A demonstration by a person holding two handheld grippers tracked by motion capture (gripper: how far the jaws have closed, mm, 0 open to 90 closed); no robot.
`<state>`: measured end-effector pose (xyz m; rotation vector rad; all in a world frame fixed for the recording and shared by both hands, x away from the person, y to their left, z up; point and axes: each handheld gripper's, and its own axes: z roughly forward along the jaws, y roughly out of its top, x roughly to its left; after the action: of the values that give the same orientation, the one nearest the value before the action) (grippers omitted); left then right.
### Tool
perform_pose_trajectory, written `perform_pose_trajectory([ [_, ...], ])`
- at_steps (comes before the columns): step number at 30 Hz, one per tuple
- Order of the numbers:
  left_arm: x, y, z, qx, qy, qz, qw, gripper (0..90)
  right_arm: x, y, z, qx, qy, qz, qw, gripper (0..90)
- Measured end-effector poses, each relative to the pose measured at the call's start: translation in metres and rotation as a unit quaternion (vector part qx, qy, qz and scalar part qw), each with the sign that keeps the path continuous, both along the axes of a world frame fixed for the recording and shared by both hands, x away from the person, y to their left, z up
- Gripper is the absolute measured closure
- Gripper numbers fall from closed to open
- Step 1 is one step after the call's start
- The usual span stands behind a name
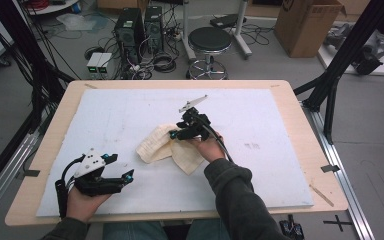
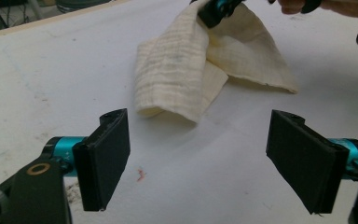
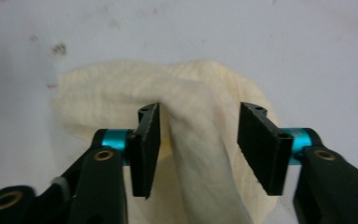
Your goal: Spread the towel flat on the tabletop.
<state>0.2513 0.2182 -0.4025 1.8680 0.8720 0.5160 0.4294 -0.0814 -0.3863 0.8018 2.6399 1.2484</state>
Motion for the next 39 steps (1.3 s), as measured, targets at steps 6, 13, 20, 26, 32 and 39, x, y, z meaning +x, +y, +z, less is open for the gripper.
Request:
perform_pose_trajectory([
  [6,0.002,-0.009,0.002,-0.008,0.002,-0.009,0.9999,26.4,-0.026,-0.026,0.019,0.031,-0.04,0.003,0.9987,41.2],
  [13,0.012,-0.032,0.001,0.0,0.015,-0.042,0.999,36.7,-0.057,-0.052,0.026,0.042,-0.059,0.016,0.9973,43.9],
  [20,0.026,-0.052,-0.004,0.0,0.021,-0.055,0.9983,48.7,-0.074,-0.062,0.015,0.041,-0.058,0.04,0.9967,49.3],
  [26,0.045,-0.074,-0.013,-0.007,0.045,-0.068,0.9966,58.2,-0.081,-0.065,-0.008,0.038,-0.036,0.045,0.9976,52.2],
  [32,0.068,-0.091,-0.026,0.017,0.07,-0.059,0.9957,62.5,-0.083,-0.065,-0.033,0.032,-0.01,0.048,0.9983,54.3],
  [39,0.088,-0.09,-0.039,0.032,0.111,-0.025,0.993,62.1,-0.081,-0.051,-0.047,-0.005,0.001,0.067,0.9977,55.6],
])
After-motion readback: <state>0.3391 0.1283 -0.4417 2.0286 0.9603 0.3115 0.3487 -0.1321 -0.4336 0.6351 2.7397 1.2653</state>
